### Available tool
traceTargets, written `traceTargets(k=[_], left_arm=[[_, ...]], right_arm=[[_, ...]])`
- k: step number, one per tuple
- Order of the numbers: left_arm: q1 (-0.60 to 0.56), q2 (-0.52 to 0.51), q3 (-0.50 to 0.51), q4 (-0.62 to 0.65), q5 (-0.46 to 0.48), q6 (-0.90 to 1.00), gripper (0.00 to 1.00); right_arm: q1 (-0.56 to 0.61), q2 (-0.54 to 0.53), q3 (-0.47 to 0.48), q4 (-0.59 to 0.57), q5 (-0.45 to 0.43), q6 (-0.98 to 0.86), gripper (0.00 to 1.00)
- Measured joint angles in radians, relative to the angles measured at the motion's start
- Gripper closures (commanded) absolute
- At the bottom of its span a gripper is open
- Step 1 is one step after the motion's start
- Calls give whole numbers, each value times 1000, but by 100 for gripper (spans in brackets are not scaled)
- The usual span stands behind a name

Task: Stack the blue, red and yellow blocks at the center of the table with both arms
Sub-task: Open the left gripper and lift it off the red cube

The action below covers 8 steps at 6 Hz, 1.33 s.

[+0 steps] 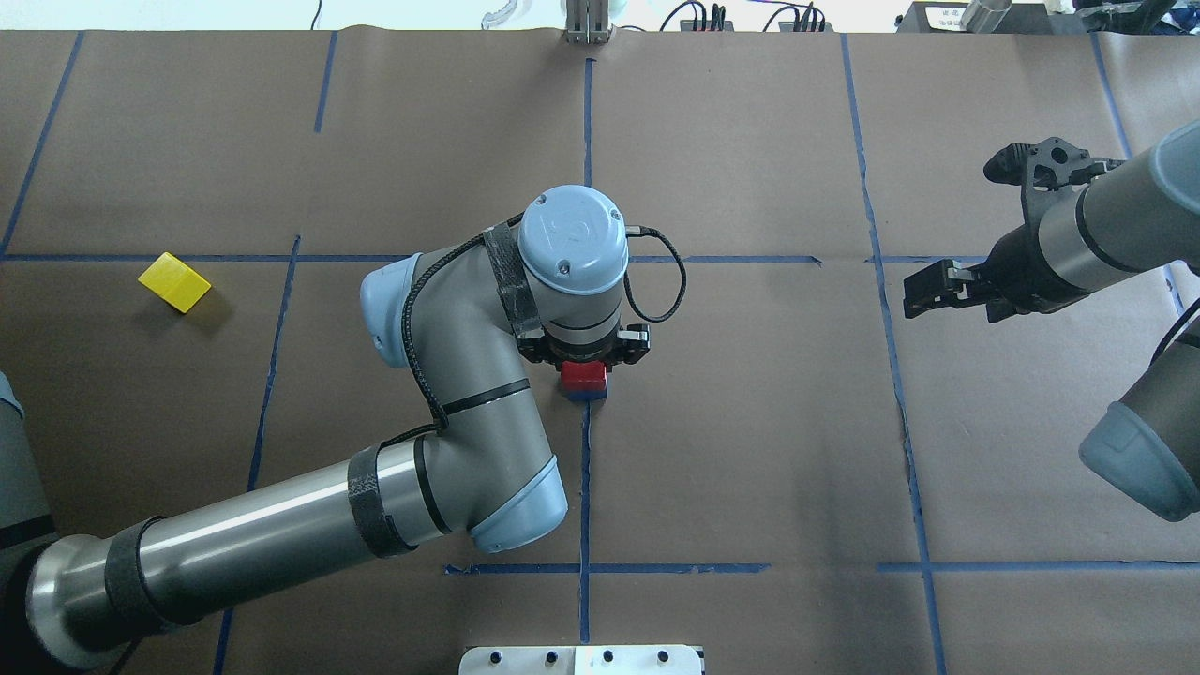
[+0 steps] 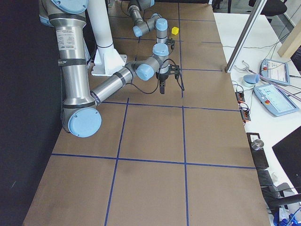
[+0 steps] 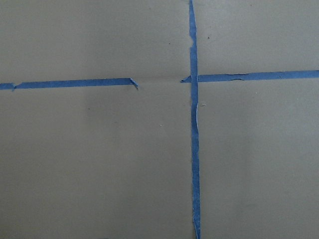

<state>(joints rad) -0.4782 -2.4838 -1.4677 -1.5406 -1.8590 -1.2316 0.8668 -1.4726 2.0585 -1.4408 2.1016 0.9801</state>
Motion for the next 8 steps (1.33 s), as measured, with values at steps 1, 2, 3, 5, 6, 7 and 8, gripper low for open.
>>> traceTargets(k=[1,2,3,5,6,7,8], left_arm=[[1,0,2,-6,4,-5,84],[1,0,3,-8,5,-7,74],[1,0,3,-8,6,-8,48],[2,1,5,-9,7,-7,3],[3,1,6,-9,7,-6,0],[5,-3,7,-9,6,-6,0],[4,-7,1,-8,6,-6,0]], right_arm=[[0,0,0,0,0,0,0],[0,0,0,0,0,1,0],[0,1,0,0,0,1,0],[0,1,0,-1,0,2,0],[-1,1,1,-1,0,3,0],[-1,1,2,-1,1,4,0],[-1,1,4,0,3,5,0]])
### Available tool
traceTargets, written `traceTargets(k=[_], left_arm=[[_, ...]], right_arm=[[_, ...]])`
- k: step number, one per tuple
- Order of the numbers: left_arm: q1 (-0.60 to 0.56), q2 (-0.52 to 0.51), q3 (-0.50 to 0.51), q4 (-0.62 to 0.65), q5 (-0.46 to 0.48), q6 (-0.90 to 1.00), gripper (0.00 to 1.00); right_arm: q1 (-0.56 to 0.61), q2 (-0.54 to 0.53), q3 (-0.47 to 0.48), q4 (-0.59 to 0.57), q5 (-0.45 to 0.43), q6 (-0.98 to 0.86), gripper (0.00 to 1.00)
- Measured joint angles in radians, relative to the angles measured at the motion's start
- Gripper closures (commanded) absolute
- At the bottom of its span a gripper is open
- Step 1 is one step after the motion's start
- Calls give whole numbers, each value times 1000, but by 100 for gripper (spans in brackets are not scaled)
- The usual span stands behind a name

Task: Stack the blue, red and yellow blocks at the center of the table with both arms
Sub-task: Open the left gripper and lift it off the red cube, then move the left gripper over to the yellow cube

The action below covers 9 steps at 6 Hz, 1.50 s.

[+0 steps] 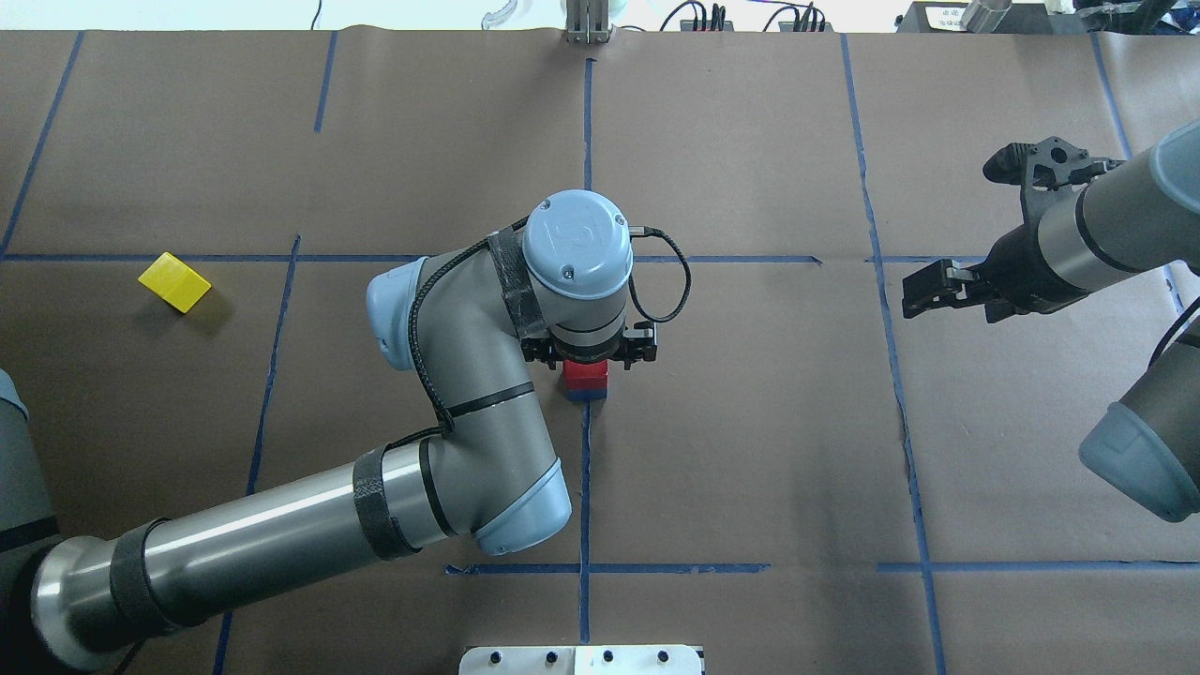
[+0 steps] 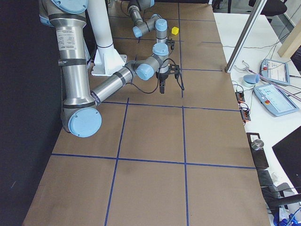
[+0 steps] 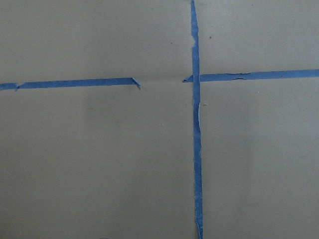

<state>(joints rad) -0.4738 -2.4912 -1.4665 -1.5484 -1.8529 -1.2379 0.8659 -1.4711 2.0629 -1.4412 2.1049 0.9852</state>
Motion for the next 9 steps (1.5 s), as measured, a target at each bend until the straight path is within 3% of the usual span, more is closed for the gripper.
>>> traceTargets(k=[3,5,6,9], left_arm=[[-72,64,-177,14,-7,18,0],[-178,251,-336,7,-47,220,0],[-265,359,-382,-10,-117,400,0],[-471,579,-341,-77,-244,827,0]], right_arm=[[11,-3,-1,-1,15,-3,0],[65,-19,-7,-1,83,-40,0],[78,-30,-7,-1,95,-52,0],[84,-39,-6,-1,98,-57,0]])
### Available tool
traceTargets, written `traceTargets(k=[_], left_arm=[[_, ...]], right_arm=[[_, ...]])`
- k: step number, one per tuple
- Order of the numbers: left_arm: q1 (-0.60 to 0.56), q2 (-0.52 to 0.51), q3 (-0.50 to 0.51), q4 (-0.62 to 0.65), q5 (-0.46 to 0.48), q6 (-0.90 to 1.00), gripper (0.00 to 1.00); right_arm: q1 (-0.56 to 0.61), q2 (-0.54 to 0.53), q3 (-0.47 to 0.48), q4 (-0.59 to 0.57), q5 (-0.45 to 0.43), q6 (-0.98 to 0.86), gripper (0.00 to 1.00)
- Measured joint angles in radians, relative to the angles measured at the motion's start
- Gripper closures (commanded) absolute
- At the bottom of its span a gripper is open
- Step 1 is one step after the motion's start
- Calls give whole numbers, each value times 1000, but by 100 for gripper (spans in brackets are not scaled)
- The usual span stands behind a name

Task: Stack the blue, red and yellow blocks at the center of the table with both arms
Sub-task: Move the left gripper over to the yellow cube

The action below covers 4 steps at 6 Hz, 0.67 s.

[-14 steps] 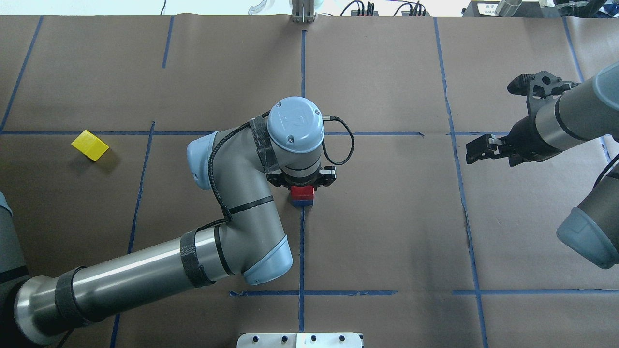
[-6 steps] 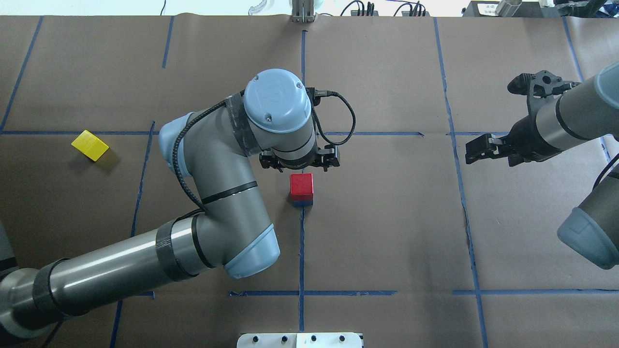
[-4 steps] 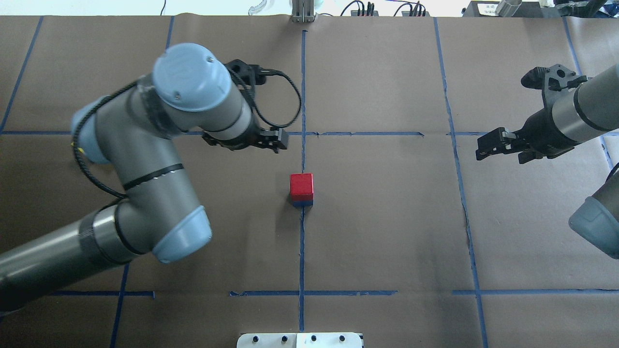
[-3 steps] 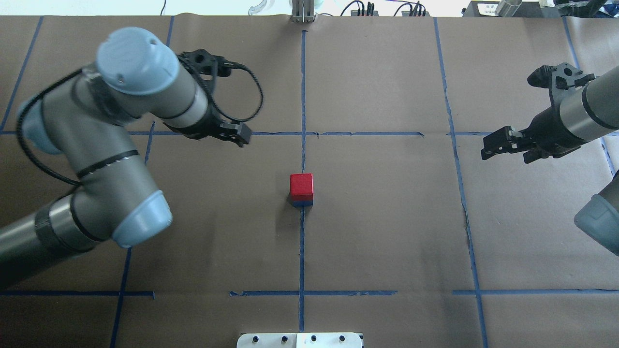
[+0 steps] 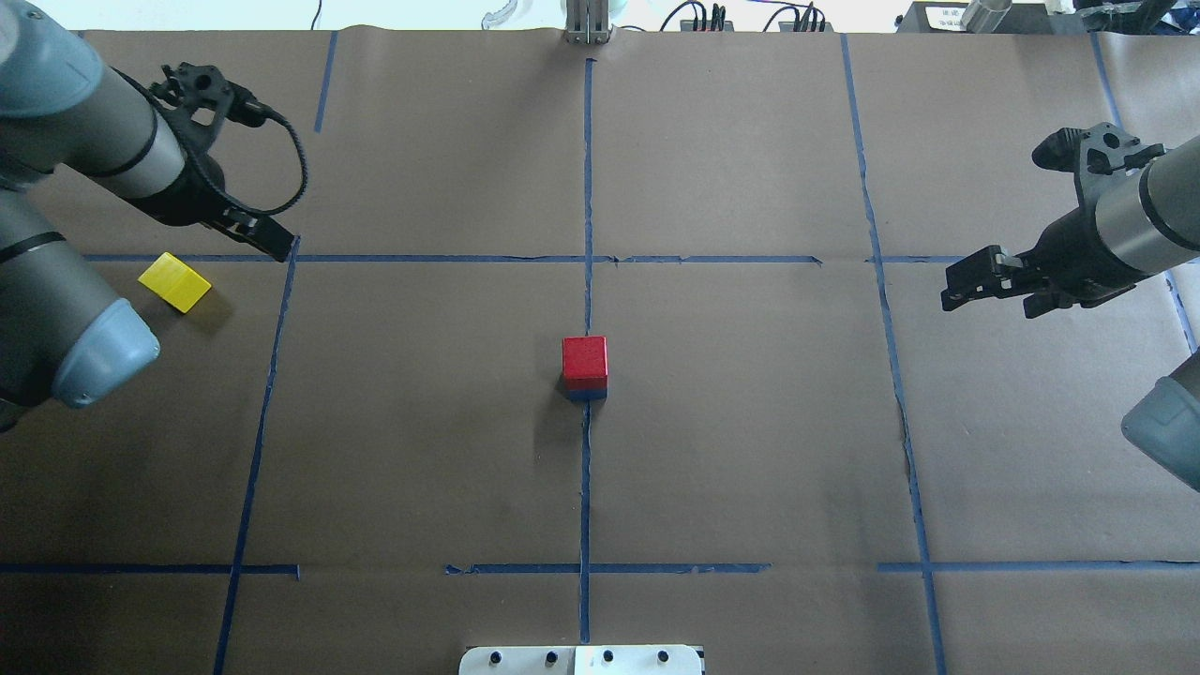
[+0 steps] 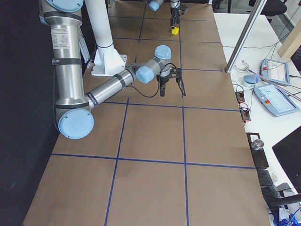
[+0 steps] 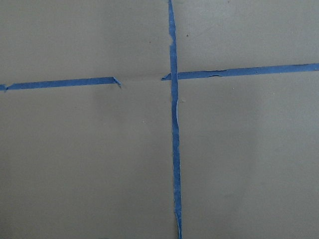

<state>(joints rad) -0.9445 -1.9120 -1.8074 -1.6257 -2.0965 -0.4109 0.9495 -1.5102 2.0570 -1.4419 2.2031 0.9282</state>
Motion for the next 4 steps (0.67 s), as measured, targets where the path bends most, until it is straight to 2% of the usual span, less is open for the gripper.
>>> traceTargets(k=[2,3,4], left_arm=[[-76,27,170,-40,-98,127,0],[-83,30,280,-132,-112,136,0],[-85,31,341,-209,-120,130,0]], right_arm=[[0,0,0,0,0,0,0],[-1,1,0,0,0,0,0],[-1,3,2,0,0,0,0]])
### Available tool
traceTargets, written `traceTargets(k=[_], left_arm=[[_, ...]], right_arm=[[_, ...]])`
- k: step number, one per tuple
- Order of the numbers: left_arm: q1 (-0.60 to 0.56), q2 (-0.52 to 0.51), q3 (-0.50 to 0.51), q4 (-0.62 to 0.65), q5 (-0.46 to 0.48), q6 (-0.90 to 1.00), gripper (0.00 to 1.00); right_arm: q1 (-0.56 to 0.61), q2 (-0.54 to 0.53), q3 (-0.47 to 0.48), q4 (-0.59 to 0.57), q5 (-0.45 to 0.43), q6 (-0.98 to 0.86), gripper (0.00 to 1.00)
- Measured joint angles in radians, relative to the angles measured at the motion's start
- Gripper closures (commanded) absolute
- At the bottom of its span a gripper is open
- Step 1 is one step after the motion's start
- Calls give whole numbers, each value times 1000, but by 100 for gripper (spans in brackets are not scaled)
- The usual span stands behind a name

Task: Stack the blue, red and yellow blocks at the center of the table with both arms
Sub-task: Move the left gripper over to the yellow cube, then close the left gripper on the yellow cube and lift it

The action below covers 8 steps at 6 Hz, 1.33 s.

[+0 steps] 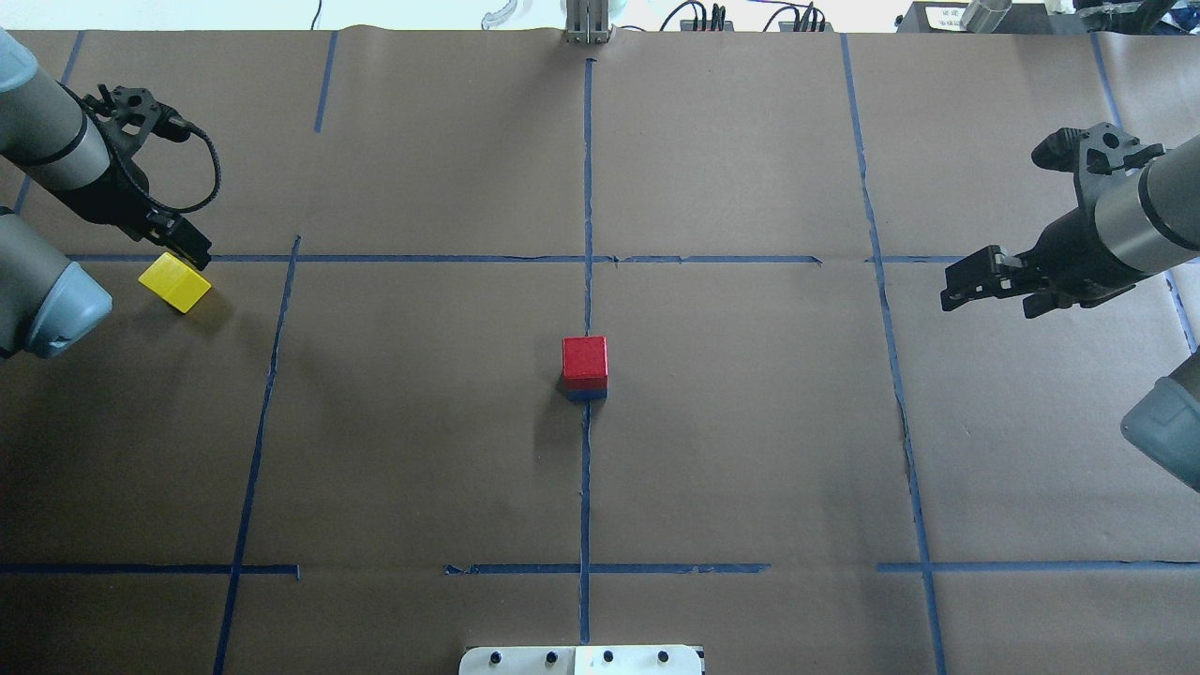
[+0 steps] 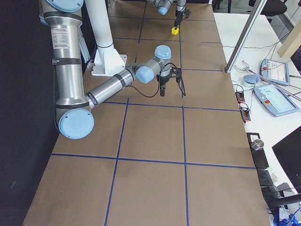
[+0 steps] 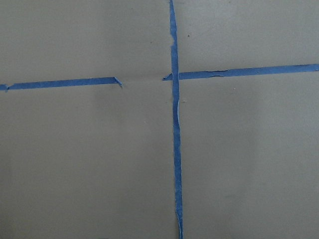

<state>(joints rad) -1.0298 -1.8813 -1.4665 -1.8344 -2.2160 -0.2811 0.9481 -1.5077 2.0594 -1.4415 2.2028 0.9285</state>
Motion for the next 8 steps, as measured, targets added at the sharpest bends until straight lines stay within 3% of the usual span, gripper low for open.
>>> traceTargets(k=[7,8], left_arm=[[19,16,47,-42,-33,0,0],[25,16,53,-42,-33,-1,12]], right_arm=[[0,3,0,0,2,1,0],[-1,3,0,0,2,1,0]])
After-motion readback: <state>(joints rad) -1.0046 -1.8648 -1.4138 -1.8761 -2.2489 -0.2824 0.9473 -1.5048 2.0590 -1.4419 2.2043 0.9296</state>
